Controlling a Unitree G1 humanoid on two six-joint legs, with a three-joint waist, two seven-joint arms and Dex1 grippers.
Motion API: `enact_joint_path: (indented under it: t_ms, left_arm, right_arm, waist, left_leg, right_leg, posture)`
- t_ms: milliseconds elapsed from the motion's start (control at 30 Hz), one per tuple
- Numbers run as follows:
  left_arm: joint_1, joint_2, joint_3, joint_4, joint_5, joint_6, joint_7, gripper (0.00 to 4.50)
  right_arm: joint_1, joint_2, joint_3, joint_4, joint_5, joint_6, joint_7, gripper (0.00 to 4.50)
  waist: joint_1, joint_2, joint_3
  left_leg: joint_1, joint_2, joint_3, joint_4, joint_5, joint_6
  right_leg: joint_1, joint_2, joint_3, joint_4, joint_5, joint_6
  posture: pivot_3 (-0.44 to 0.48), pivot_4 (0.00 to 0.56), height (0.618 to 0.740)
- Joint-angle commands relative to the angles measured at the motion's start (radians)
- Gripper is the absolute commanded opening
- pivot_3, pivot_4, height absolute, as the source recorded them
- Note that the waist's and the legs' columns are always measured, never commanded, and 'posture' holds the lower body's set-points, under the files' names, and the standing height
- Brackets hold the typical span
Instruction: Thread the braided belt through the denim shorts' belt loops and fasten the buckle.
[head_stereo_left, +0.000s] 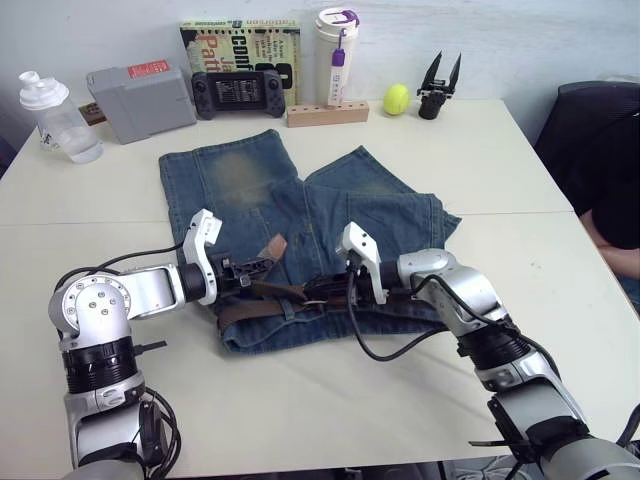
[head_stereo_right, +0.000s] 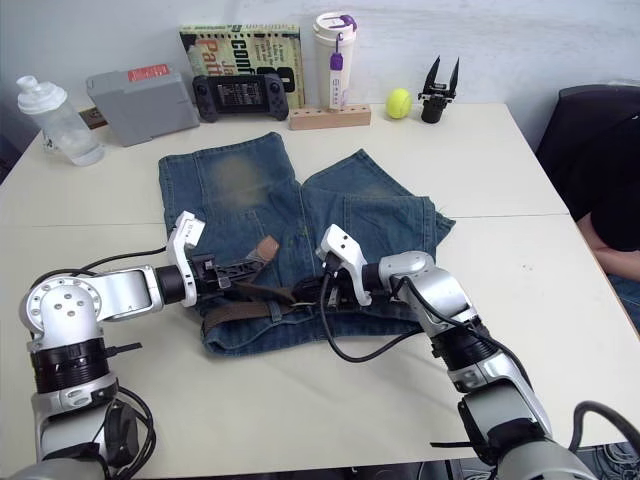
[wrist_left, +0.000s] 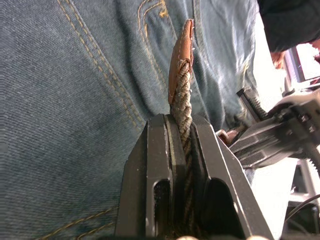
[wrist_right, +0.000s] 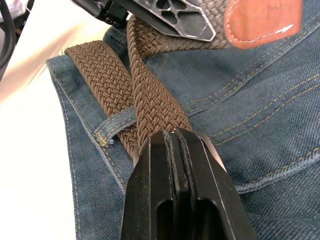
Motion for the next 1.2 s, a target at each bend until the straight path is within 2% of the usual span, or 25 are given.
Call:
enact_joint_path:
  t_ms: [33, 267, 367, 533, 700, 767, 867, 1000, 1067, 1200]
  left_arm:
    - [0.008, 0.029, -0.019, -0.044, 0.016, -0.034, -0.044, 0.00]
    - [0.019, 0.060, -0.079, -0.057, 0.059, -0.082, -0.095, 0.00]
    - [0.018, 0.072, -0.114, -0.068, 0.087, -0.117, -0.115, 0.00]
    - [-0.031, 0.068, -0.149, -0.072, 0.087, -0.200, -0.205, 0.00]
    - [-0.114, 0.033, -0.186, -0.110, 0.012, -0.262, -0.373, 0.00]
    - [-0.126, 0.049, -0.240, -0.123, 0.048, -0.330, -0.456, 0.00]
    - [-0.130, 0.052, -0.289, -0.098, 0.141, -0.474, -0.512, 0.00]
    - [-0.121, 0.048, -0.316, -0.020, 0.281, -0.685, -0.541, 0.00]
    - [-0.104, 0.024, -0.275, 0.020, 0.313, -0.757, -0.501, 0.00]
    - [-0.108, -0.043, -0.155, 0.032, 0.261, -0.773, -0.392, 0.00]
  right_arm:
    - [0.001, 0.001, 0.010, 0.053, -0.006, 0.045, 0.019, 0.06]
    - [-0.001, -0.010, 0.002, 0.111, 0.048, 0.131, 0.120, 0.06]
    - [-0.019, 0.015, -0.123, 0.137, 0.154, 0.164, 0.148, 0.06]
    - [0.005, -0.007, -0.242, 0.016, 0.298, 0.225, 0.202, 0.06]
    - [0.068, -0.045, -0.246, -0.178, 0.331, 0.239, 0.171, 0.06]
    - [0.086, -0.064, -0.218, -0.230, 0.285, 0.207, 0.139, 0.06]
    - [0.098, -0.087, -0.206, -0.261, 0.265, 0.190, 0.113, 0.06]
    - [0.100, -0.109, -0.207, -0.264, 0.252, 0.179, 0.085, 0.06]
    - [0.101, -0.126, -0.205, -0.255, 0.231, 0.170, 0.070, 0.06]
    - [0.094, -0.142, -0.208, -0.239, 0.206, 0.156, 0.039, 0.06]
  waist:
    - [0.000, 0.000, 0.000]
    - [0.001, 0.000, 0.000]
    - [0.002, 0.000, 0.000]
    - [0.003, 0.001, 0.001]
    - [0.005, 0.002, 0.002]
    - [0.003, 0.002, 0.002]
    - [0.001, 0.003, 0.003]
    - [0.002, 0.004, 0.003]
    - [0.003, 0.004, 0.003]
    - [0.002, 0.004, 0.003]
  left_leg:
    - [0.000, 0.000, 0.000, 0.000, 0.000, 0.000]
    - [0.000, 0.000, 0.000, -0.001, -0.001, 0.000]
    - [0.000, 0.000, 0.000, -0.001, -0.001, 0.000]
    - [-0.001, 0.000, 0.000, 0.000, -0.001, 0.001]
    - [-0.002, 0.000, -0.001, -0.001, -0.002, 0.000]
    - [-0.002, 0.000, 0.000, 0.000, -0.002, 0.000]
    - [-0.002, 0.000, 0.001, -0.001, -0.002, 0.000]
    - [-0.001, 0.000, 0.001, -0.001, -0.002, 0.000]
    - [-0.001, 0.000, 0.001, -0.001, -0.002, 0.000]
    - [-0.002, 0.000, 0.001, 0.000, -0.003, 0.002]
  right_leg:
    - [0.000, 0.000, 0.000, 0.000, 0.000, 0.000]
    - [0.000, 0.000, 0.000, -0.001, 0.000, 0.000]
    - [0.000, 0.000, 0.000, -0.002, 0.000, 0.000]
    - [0.000, 0.000, 0.000, -0.002, 0.000, 0.000]
    - [0.000, 0.000, -0.001, -0.003, 0.000, 0.000]
    - [0.000, 0.000, -0.001, -0.003, 0.000, 0.000]
    - [0.000, 0.000, 0.000, -0.003, 0.000, 0.000]
    - [0.000, 0.001, 0.000, -0.003, 0.000, 0.000]
    - [0.000, 0.001, 0.000, -0.003, 0.000, 0.000]
    - [0.000, 0.000, 0.000, -0.004, 0.000, 0.000]
  posture:
    - [0.000, 0.150, 0.693]
    - [0.000, 0.150, 0.693]
    - [0.000, 0.150, 0.693]
    - [0.000, 0.150, 0.693]
    - [0.000, 0.150, 0.693]
    - [0.000, 0.150, 0.693]
    - [0.000, 0.150, 0.693]
    - [0.000, 0.150, 0.693]
    - [0.000, 0.150, 0.693]
    - [0.000, 0.150, 0.693]
